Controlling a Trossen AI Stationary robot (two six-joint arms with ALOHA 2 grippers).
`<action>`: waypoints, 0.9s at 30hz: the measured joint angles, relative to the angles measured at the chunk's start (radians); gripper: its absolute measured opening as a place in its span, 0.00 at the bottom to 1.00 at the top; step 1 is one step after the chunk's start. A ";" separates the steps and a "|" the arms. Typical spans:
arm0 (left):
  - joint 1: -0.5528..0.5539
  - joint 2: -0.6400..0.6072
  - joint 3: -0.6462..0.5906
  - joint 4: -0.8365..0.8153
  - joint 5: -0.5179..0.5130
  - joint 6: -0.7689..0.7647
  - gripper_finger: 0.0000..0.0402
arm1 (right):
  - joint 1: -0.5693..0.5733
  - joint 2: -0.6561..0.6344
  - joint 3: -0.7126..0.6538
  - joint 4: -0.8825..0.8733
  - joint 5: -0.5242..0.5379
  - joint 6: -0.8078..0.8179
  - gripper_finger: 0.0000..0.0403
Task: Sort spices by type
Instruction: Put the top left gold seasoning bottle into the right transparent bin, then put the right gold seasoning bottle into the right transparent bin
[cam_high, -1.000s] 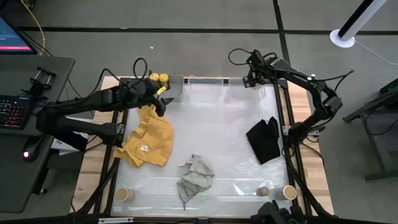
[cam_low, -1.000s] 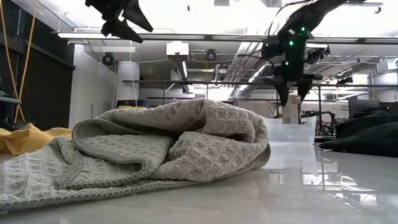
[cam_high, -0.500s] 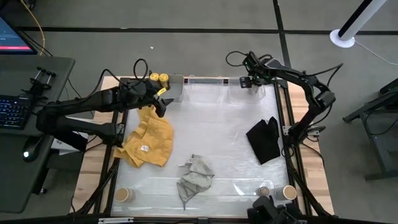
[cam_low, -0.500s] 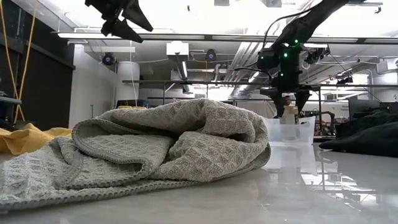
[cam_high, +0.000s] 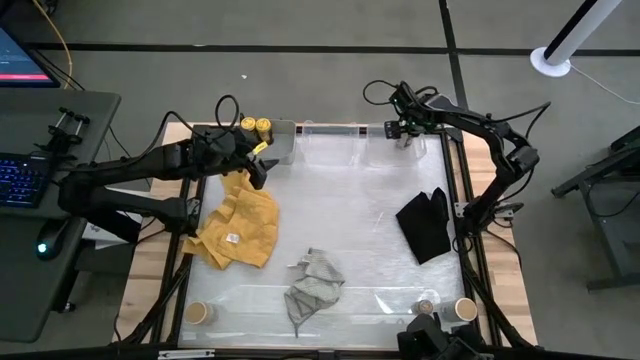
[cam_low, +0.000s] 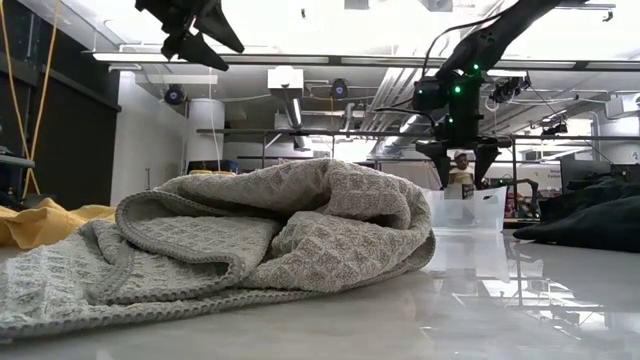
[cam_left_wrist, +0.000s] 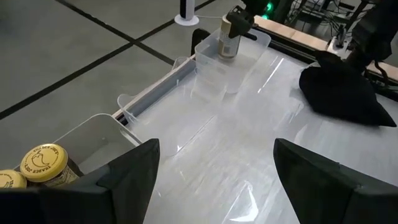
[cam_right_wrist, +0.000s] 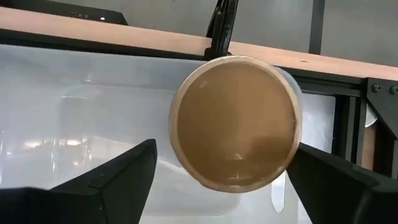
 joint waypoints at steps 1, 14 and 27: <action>0.000 0.000 0.000 -0.005 0.000 0.000 0.75 | 0.000 0.000 0.000 -0.002 0.000 -0.008 0.85; 0.000 0.000 0.000 -0.066 -0.005 0.048 0.75 | 0.027 -0.021 0.260 -0.340 0.018 -0.295 0.86; 0.011 0.000 0.000 -0.006 0.000 0.062 0.75 | 0.560 -0.348 0.144 -0.501 -0.299 -0.023 0.86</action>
